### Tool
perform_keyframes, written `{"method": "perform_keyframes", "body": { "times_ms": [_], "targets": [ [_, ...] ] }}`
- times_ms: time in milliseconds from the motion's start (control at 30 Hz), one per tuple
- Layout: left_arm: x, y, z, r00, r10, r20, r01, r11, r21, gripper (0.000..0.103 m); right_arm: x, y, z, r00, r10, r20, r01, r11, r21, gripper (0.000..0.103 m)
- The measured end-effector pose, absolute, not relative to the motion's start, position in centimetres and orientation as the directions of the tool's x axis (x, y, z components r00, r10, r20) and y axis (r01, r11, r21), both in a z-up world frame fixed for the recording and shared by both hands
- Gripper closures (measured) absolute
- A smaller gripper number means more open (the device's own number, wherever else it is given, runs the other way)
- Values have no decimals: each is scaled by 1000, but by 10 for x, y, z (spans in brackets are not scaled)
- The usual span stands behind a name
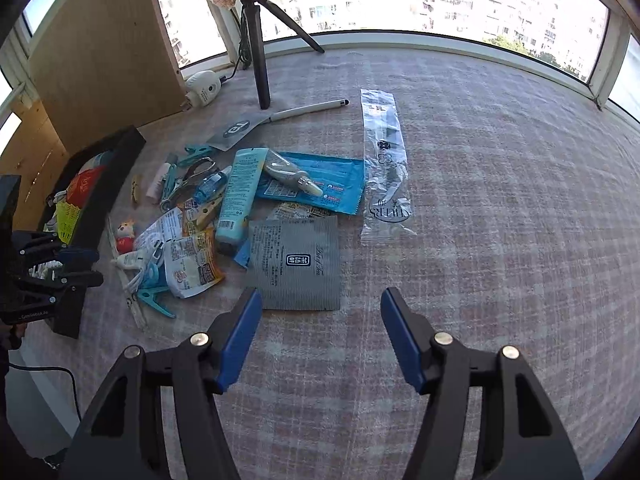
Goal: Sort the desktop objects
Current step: 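Grasp small white cream tube with left gripper while right gripper grasps grey pouch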
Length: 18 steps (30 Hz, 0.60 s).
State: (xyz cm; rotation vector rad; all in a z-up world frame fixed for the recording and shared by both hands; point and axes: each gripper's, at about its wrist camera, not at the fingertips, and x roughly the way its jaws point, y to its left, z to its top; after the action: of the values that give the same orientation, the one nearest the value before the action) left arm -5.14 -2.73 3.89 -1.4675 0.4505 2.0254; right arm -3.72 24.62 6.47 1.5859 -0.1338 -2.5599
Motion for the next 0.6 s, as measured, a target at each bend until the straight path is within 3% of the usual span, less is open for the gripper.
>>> {"method": "perform_keyframes", "body": {
  "times_ms": [500, 600],
  "targets": [
    [-69, -4, 10, -165, 241, -956, -696, -715, -60, 74, -70, 222, 29, -346, -152, -926, 117, -986, 118, 42],
    [-70, -5, 11, -155, 265, -952, -692, -717, -87, 82, -79, 213, 22, -331, -125, -935, 133, -987, 84, 39]
  ]
}}
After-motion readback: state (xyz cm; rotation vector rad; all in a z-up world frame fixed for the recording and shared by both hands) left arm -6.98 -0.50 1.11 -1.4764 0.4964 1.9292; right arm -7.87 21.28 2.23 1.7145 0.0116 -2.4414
